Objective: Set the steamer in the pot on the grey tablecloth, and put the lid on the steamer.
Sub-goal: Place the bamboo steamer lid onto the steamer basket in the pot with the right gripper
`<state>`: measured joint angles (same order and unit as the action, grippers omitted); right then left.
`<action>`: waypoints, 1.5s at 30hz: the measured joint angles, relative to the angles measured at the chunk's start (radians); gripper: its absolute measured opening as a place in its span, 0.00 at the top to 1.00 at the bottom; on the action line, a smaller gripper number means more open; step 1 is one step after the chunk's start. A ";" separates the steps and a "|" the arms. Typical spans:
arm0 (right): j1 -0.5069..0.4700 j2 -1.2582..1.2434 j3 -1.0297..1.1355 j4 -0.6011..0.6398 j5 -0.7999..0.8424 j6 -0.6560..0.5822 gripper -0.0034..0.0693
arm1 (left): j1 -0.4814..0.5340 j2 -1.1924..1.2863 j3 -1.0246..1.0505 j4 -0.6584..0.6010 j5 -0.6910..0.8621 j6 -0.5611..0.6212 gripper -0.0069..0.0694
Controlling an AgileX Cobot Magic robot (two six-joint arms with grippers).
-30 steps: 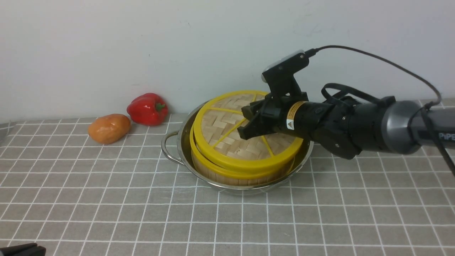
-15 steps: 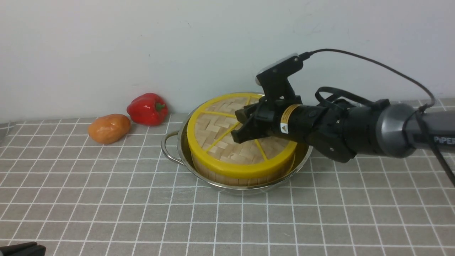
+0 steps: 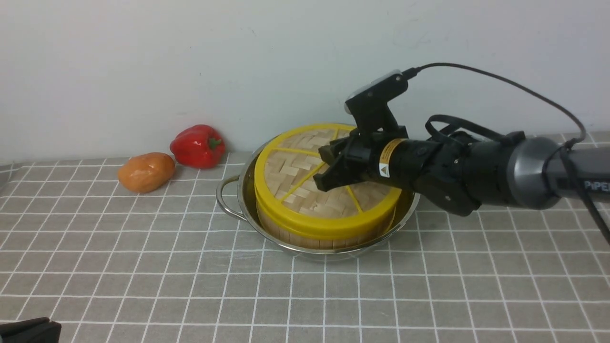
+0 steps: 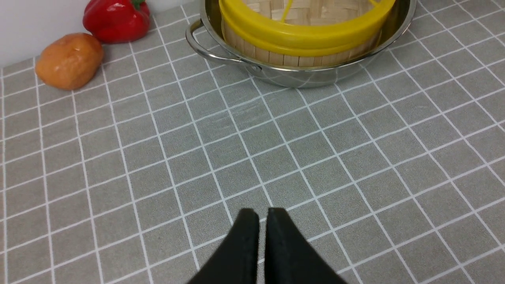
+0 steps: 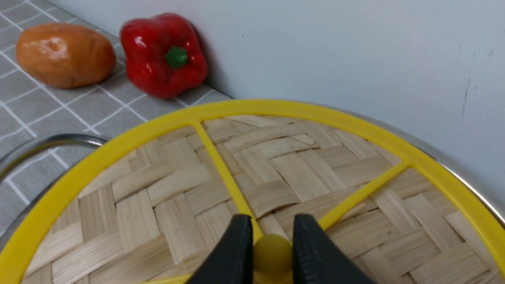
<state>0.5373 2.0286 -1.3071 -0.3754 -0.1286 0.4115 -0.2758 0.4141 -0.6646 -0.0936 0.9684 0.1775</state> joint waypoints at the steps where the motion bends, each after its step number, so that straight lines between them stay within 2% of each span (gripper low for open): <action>1: 0.000 0.000 0.000 0.000 -0.002 0.000 0.76 | 0.000 0.000 0.000 0.000 0.000 0.000 0.88; 45: -0.001 0.026 -0.001 0.004 -0.044 0.000 0.76 | 0.000 0.000 0.000 0.000 -0.002 0.001 0.88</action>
<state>0.5362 2.0548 -1.3080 -0.3715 -0.1722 0.4115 -0.2758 0.4141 -0.6646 -0.0936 0.9666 0.1789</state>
